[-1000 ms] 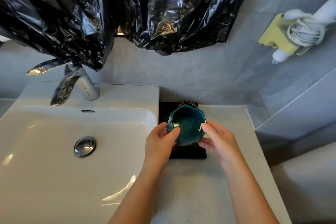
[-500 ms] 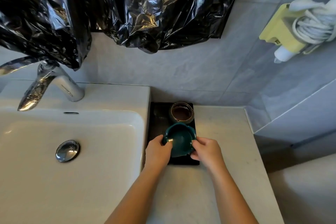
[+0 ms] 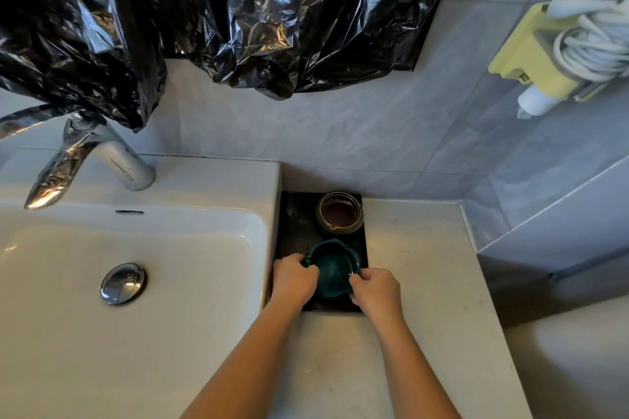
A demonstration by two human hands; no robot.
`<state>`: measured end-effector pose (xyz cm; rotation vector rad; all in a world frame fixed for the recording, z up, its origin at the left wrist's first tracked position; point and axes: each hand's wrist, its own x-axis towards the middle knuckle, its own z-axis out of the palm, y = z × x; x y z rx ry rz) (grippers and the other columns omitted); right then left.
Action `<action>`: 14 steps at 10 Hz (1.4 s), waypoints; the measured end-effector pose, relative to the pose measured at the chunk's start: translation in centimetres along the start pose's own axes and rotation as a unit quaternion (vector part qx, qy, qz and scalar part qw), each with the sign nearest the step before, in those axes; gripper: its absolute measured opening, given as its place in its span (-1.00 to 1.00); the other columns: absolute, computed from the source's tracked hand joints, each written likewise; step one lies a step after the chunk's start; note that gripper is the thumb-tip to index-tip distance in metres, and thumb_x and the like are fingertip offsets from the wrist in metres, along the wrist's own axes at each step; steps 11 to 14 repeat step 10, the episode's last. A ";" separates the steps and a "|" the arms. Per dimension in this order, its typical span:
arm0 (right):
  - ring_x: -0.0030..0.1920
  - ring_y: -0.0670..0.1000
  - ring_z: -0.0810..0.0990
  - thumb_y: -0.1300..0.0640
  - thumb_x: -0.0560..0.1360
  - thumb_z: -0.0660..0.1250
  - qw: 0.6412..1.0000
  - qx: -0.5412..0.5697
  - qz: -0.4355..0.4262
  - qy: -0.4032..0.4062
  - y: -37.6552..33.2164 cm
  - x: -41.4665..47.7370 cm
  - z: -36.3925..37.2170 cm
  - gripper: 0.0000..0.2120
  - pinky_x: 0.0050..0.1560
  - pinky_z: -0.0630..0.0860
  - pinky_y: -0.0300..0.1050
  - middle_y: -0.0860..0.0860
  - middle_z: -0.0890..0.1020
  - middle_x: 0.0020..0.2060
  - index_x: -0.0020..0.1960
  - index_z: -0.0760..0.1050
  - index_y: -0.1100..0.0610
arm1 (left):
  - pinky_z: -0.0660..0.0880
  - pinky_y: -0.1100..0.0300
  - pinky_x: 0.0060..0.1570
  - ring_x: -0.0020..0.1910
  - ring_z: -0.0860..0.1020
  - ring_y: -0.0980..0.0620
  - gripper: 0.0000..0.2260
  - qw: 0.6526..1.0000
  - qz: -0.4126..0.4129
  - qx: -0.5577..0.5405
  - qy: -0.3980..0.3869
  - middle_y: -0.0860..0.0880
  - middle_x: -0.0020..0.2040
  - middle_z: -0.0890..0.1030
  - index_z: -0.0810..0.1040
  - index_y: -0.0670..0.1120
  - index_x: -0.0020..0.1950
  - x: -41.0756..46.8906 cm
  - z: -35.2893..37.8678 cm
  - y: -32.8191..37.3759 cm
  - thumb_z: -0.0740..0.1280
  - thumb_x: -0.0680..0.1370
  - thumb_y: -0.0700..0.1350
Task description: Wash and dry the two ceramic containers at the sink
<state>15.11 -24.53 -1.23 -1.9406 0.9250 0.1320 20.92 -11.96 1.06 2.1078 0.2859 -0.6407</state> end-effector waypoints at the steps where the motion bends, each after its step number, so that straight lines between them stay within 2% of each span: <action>1: -0.22 0.27 0.68 0.18 0.50 0.34 1.000 0.003 -0.002 0.005 -0.1 0.0 0.1 -0.76 -0.15 0.64 0.25 0.29 0.66 -0.29 -0.22 0.60 0.36 | 0.36 0.34 -0.47 -0.14 0.56 -0.02 -0.70 1.000 -0.008 0.007 -0.008 -0.16 0.16 0.54 0.50 -0.15 0.29 0.3 0.1 -0.1 0.25 0.56 -0.18; 2: -0.22 0.27 0.68 0.18 0.50 0.35 1.000 -0.007 -0.004 0.005 -0.1 0.1 0.2 -0.74 -0.18 0.64 0.17 0.30 0.65 -0.29 -0.28 0.55 0.35 | 0.37 0.33 -0.46 -0.12 0.57 -0.05 -0.69 1.000 -0.006 0.027 -0.004 -0.19 0.18 0.52 0.49 -0.15 0.31 0.9 0.3 -0.3 0.22 0.57 -0.19; 3: -0.22 0.27 0.68 0.18 0.49 0.34 0.999 -0.030 -0.007 0.008 0.1 -0.1 0.2 -0.72 -0.19 0.63 0.17 0.25 0.62 -0.35 -0.38 0.44 0.20 | 0.47 0.26 -0.27 -0.04 0.55 -0.05 -0.62 0.998 0.000 0.059 -0.002 -0.18 0.29 0.45 0.40 -0.14 0.41 1.0 0.4 -0.2 0.18 0.58 -0.22; 4: -0.21 0.21 0.68 0.13 0.53 0.31 0.999 -0.044 -0.021 -0.009 0.1 -0.4 0.1 -0.86 -0.14 0.66 0.14 0.22 0.67 -0.25 -0.14 0.57 0.17 | 0.45 0.25 -0.07 0.06 0.52 -0.05 -0.54 0.995 0.032 0.098 0.004 -0.16 0.37 0.35 0.23 -0.10 0.51 0.3 0.3 0.0 0.17 0.60 -0.27; 5: -0.27 0.04 0.69 0.09 0.58 0.27 0.998 -0.051 -0.032 -0.006 -0.1 -0.3 -0.6 -0.64 -0.18 0.67 -0.02 0.04 0.66 -0.21 0.36 0.46 0.13 | 0.40 0.31 0.02 0.15 0.51 -0.02 -0.48 0.982 0.107 0.150 0.034 -0.12 0.37 0.34 0.20 -0.06 0.51 -0.6 0.2 0.2 0.24 0.58 -0.29; 6: -0.45 -0.04 0.63 0.14 0.59 0.28 0.999 -0.038 -0.037 -0.012 -0.1 -0.2 -1.0 -0.66 -0.25 0.68 0.01 0.01 0.64 -0.35 0.35 0.51 0.14 | 0.45 0.27 0.04 0.16 0.52 -0.03 -0.50 0.972 0.144 0.181 0.051 -0.11 0.36 0.37 0.25 -0.06 0.49 -0.8 0.2 0.0 0.26 0.57 -0.29; 8: -0.43 -0.03 0.65 0.14 0.59 0.29 0.999 -0.029 -0.038 -0.013 0.3 -0.4 -1.0 -0.68 -0.21 0.68 0.06 0.03 0.65 -0.34 0.33 0.51 0.15 | 0.46 0.26 0.07 0.17 0.53 -0.03 -0.48 0.967 0.148 0.204 0.040 -0.11 0.38 0.35 0.22 -0.04 0.50 -1.0 0.1 0.1 0.27 0.57 -0.26; 9: -0.17 0.06 0.69 0.04 0.60 0.25 0.995 -0.084 -0.058 -0.010 0.2 -0.8 -1.1 -0.62 -0.13 0.65 0.01 0.07 0.70 -0.12 0.40 0.45 0.11 | 0.49 0.21 0.10 0.16 0.53 -0.05 -0.47 0.964 0.144 0.220 0.030 -0.12 0.37 0.34 0.20 -0.06 0.50 -1.3 -0.1 0.4 0.29 0.57 -0.22; 10: 0.04 0.07 0.62 -0.05 0.61 0.22 0.985 -0.153 -0.080 0.015 0.1 -1.1 -1.4 -0.54 -0.12 0.53 -0.08 0.08 0.66 0.08 0.46 0.35 0.06 | 0.51 0.18 0.14 0.16 0.53 -0.03 -0.49 0.963 0.175 0.200 0.045 -0.11 0.38 0.33 0.19 -0.07 0.50 -1.9 -0.4 0.6 0.27 0.59 -0.17; 14: 0.04 0.07 0.62 -0.05 0.61 0.22 0.985 -0.153 -0.080 0.015 0.1 -1.1 -1.4 -0.54 -0.12 0.53 -0.08 0.08 0.66 0.08 0.46 0.35 0.06 | 0.51 0.18 0.14 0.16 0.53 -0.03 -0.49 0.963 0.175 0.200 0.045 -0.11 0.38 0.33 0.19 -0.07 0.50 -1.9 -0.4 0.6 0.27 0.59 -0.17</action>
